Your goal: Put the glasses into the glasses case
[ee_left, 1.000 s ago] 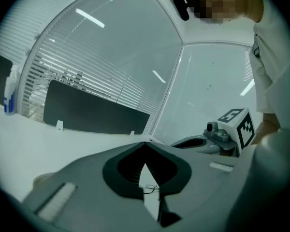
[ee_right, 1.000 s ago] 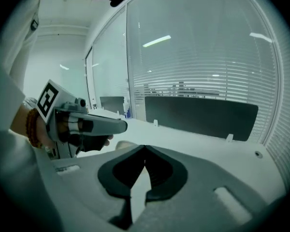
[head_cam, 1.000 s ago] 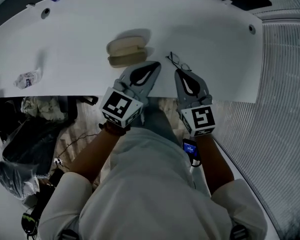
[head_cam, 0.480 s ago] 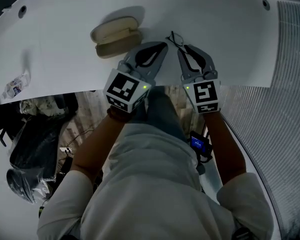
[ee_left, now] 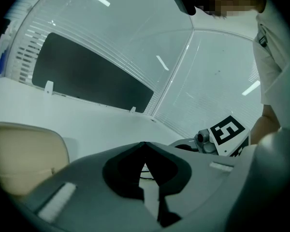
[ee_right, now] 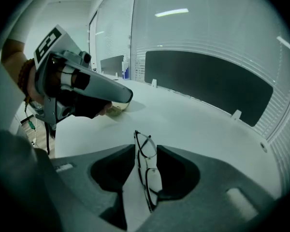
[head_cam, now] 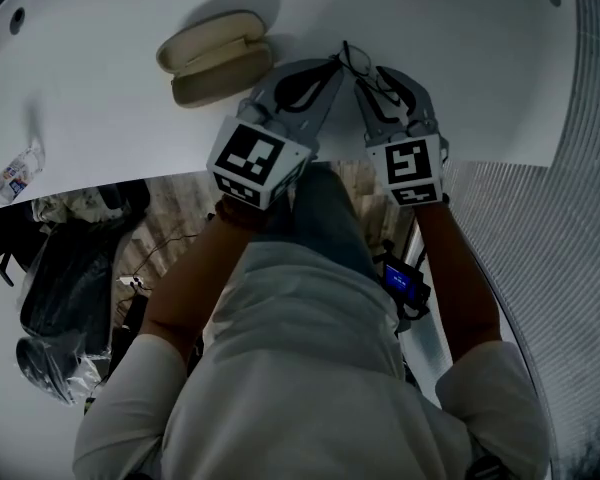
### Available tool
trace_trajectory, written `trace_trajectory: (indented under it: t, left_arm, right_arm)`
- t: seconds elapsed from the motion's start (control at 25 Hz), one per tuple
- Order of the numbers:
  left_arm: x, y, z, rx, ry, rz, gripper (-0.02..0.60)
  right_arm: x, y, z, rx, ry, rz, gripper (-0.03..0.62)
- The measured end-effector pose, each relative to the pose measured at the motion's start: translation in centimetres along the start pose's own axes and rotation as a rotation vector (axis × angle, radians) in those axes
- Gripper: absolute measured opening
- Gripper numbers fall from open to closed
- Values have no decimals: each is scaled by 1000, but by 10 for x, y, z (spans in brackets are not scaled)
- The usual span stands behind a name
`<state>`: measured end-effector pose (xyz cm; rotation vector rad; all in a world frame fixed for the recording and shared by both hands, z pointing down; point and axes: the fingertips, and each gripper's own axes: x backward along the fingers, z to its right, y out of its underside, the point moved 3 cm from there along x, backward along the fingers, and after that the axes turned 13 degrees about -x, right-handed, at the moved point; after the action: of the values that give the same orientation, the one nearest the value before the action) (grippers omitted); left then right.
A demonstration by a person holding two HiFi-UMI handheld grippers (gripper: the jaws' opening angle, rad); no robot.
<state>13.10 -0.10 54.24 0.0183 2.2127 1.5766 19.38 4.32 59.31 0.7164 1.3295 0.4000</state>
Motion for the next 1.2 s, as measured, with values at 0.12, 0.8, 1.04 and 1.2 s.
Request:
trace_trajectory:
  t: [0.12, 0.8, 1.04, 1.2]
  left_arm:
    - [-2, 3, -3, 1, -10, -2, 3]
    - [7, -2, -2, 25, -21, 4, 3]
    - [28, -22, 7, 23, -24, 10, 3]
    - [42, -41, 8, 4, -41, 28, 3]
  right_arm:
    - [-6, 9, 4, 43, 15, -20, 129]
    - [6, -7, 19, 109, 82, 0, 17]
    - [42, -39, 10, 104, 79, 65, 17]
    - [66, -62, 2, 124, 80, 103, 17]
